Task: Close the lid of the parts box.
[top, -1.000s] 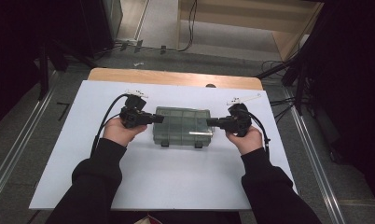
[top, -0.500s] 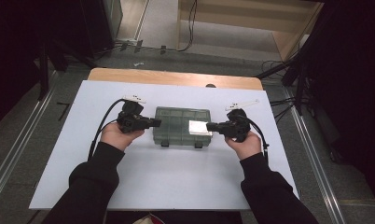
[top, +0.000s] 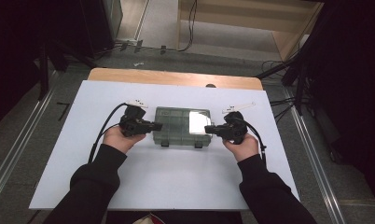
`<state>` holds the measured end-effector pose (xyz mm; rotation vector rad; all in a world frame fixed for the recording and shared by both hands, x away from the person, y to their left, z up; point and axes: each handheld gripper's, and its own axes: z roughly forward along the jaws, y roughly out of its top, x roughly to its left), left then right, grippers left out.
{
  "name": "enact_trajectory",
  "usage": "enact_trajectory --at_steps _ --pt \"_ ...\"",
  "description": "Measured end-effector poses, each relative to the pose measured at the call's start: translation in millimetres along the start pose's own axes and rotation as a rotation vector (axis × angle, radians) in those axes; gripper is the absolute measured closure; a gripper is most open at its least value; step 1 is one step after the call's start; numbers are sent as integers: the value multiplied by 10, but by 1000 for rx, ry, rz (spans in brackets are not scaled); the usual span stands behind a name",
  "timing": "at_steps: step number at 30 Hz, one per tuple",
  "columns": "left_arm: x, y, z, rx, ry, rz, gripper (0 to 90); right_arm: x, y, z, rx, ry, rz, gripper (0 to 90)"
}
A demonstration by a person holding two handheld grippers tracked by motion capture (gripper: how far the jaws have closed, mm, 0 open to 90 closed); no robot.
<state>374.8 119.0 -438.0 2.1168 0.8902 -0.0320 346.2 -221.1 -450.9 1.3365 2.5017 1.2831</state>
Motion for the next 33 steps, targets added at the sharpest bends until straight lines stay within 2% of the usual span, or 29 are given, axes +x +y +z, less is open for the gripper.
enact_trajectory --at_steps 11,13,20,24,26,27,30,31,33 --pt "-9 -45 60 -10 9 24 898 -1 -27 45 10 -9 2 875" --pt "-5 -52 65 -15 8 15 897 -1 -39 54 14 -10 3 875" --pt "20 -97 135 10 17 15 898 -17 -81 95 31 -26 9 876" --pt "51 -126 179 21 -2 0 899 -16 -107 139 48 -46 2 876" --pt "47 -145 210 40 20 10 900 1 -126 170 59 -66 -25 877" --pt "45 -154 208 34 16 15 900 7 -138 173 53 -69 -30 878" --pt "42 -152 199 37 22 15 900 23 -138 173 53 -79 -25 876" --pt "46 -151 194 35 17 10 887 26 -140 171 51 -81 -21 867" --pt "44 -149 171 33 12 6 838 13 -143 146 44 -52 -8 789"
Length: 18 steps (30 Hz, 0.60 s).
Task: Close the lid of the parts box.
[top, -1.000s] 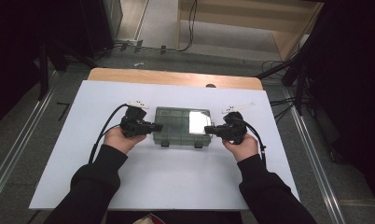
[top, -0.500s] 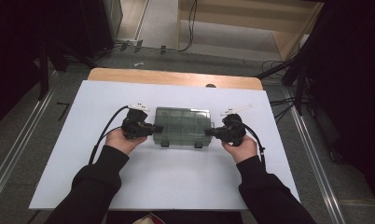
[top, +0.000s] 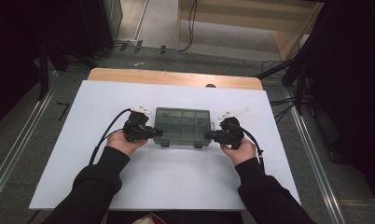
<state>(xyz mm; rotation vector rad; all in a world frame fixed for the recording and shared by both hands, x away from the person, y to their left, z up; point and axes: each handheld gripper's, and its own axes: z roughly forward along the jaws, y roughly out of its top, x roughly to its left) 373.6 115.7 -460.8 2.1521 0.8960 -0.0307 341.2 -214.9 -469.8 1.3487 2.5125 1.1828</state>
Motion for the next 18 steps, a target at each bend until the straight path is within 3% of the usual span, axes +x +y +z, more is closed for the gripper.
enact_trajectory --at_steps 2,7,13,18 --pt "-16 -3 -47 -12 -19 0 785 -7 -14 -49 -21 24 22 762" --pt "-93 -46 -185 -31 -42 19 621 48 -70 -188 -60 44 18 644" --pt "-120 -142 -308 -39 -58 19 505 129 -177 -251 -64 64 21 540" --pt "-128 -238 -363 -44 -77 15 461 199 -267 -294 -76 84 17 487"
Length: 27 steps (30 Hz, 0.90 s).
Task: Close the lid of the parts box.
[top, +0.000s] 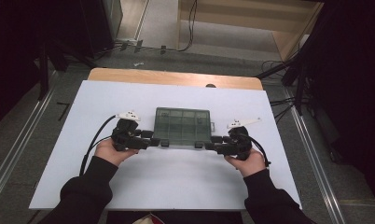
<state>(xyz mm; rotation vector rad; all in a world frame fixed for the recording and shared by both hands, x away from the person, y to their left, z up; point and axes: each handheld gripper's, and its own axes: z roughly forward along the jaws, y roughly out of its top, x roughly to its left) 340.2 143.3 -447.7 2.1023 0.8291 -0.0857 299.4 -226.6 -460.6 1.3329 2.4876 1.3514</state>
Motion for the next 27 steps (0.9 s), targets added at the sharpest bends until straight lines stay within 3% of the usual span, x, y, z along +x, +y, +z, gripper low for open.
enact_trajectory --at_steps 14,27 --pt "-102 -237 -119 13 12 19 391 45 -223 -65 -10 10 -21 369" --pt "-76 -448 -260 10 13 2 361 56 -390 -123 -17 14 -28 350"
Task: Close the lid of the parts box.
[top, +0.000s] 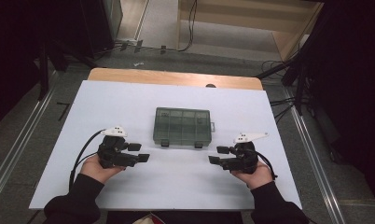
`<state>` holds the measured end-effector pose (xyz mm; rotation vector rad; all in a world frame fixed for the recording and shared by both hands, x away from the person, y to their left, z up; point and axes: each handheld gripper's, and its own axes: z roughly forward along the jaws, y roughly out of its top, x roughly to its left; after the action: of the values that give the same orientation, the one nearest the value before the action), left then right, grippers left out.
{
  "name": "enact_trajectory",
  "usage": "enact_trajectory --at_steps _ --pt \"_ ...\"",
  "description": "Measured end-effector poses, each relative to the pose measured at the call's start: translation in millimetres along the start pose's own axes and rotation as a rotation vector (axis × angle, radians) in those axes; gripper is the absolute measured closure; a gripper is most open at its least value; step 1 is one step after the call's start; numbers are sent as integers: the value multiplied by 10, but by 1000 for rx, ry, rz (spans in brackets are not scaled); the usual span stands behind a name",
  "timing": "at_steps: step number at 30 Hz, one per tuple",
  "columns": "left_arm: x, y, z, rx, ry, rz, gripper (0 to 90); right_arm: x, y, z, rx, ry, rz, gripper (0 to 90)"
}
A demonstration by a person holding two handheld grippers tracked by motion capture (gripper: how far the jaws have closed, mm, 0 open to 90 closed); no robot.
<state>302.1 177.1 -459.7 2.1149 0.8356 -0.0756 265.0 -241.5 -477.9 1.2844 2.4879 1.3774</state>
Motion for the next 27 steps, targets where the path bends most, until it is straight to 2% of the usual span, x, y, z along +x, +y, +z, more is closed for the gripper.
enact_trajectory --at_steps 17,23,27 --pt "60 -234 -210 1 34 -20 355 -60 -140 -90 -28 -19 -10 330" --pt "93 -252 -211 9 43 -27 355 -78 -149 -76 -10 -26 0 330" --pt "91 -250 -200 12 43 -29 355 -85 -146 -77 -17 -27 2 329"
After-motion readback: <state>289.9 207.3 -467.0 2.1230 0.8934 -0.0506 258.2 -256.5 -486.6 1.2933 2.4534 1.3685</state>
